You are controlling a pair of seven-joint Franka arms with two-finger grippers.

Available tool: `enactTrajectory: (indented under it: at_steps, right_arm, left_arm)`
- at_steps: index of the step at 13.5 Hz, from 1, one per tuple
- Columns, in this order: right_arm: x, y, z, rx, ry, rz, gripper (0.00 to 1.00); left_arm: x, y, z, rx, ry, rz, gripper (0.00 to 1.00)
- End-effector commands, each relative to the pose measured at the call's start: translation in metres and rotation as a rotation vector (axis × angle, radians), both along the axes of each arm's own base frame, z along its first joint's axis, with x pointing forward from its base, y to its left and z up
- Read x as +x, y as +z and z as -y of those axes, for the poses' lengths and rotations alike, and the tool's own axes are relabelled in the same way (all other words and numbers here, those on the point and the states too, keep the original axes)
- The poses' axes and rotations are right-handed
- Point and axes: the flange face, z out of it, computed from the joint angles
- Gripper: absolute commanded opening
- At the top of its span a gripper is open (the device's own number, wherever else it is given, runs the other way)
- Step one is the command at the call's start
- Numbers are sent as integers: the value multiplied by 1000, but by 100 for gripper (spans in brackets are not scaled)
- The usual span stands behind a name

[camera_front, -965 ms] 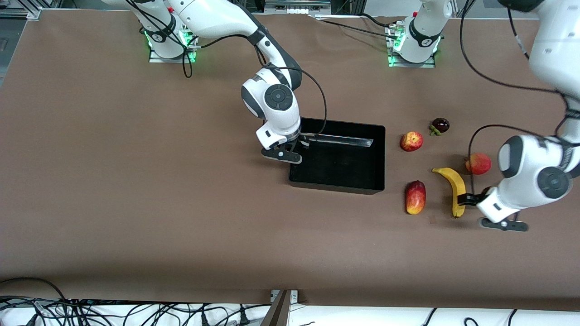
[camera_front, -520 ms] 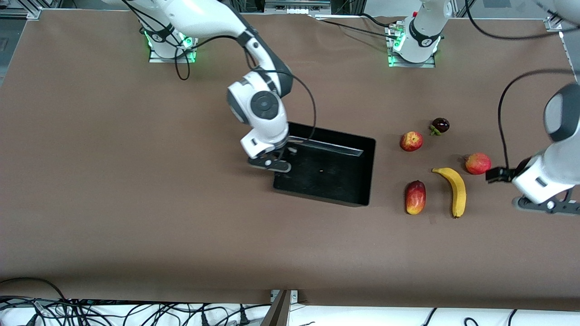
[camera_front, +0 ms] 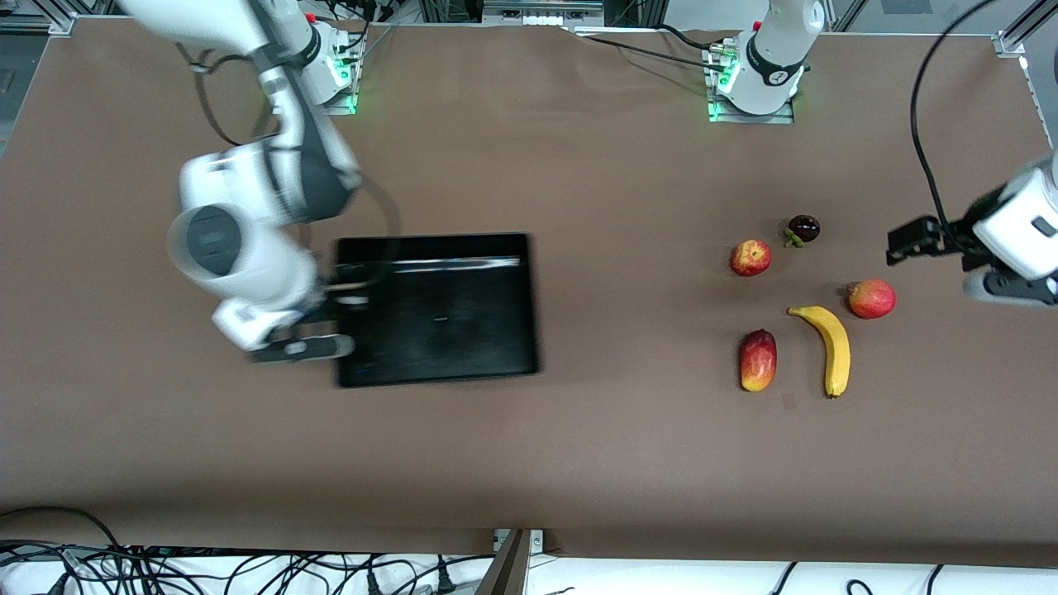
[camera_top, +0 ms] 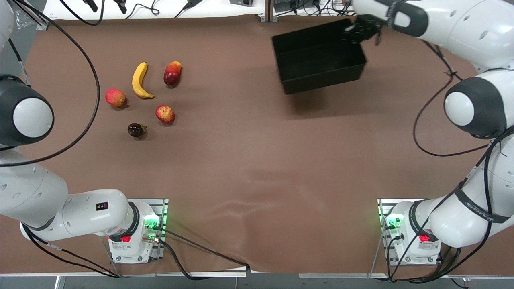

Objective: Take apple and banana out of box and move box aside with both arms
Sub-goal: 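Drag the black box away from the fruit with the right gripper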

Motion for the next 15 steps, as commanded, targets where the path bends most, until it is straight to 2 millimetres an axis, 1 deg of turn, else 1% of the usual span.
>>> enactTrajectory:
  at_steps: [1,2,3,4,5,6,7,9,10,11,12,13,14,15]
  right_arm:
    - [-21,-17,84,15,61,11,0]
    - [-26,-30,121,1,84,27,0]
    - [-30,-43,148,-10,112,41,0]
    - [-35,-55,171,9,97,51,0]
    - [-39,-67,188,30,71,44,0]
    - [-41,-78,199,32,54,32,0]
    - [-43,-87,206,32,38,22,0]
    - [-53,-102,228,30,-4,-5,0]
    - [-55,-104,232,32,-17,-15,17]
    - [-56,-102,235,34,-26,-17,74]
    - [-54,-93,234,39,-27,-11,100]
    - [-51,-76,232,49,-30,-4,100]
    - [-45,-58,227,59,-24,-6,100]
    - [-37,-33,219,69,-7,-8,100]
  left_arm:
    - [-30,18,-23,-47,49,44,100]
    - [-51,19,-22,-27,51,33,100]
    - [-74,10,-20,-11,57,11,100]
    - [-77,8,-27,-3,74,42,100]
    - [-76,9,-25,-4,70,53,100]
    - [-79,13,-25,8,64,61,100]
    - [-82,14,-24,16,69,60,100]
    - [-80,10,-18,27,99,50,100]
    - [-80,7,-13,34,99,45,100]
    - [-79,9,-15,33,118,52,100]
    - [-79,11,-12,34,108,57,100]
    - [-78,11,-14,47,104,60,100]
    - [-75,8,-22,67,105,58,100]
    - [-71,0,-26,67,110,45,100]
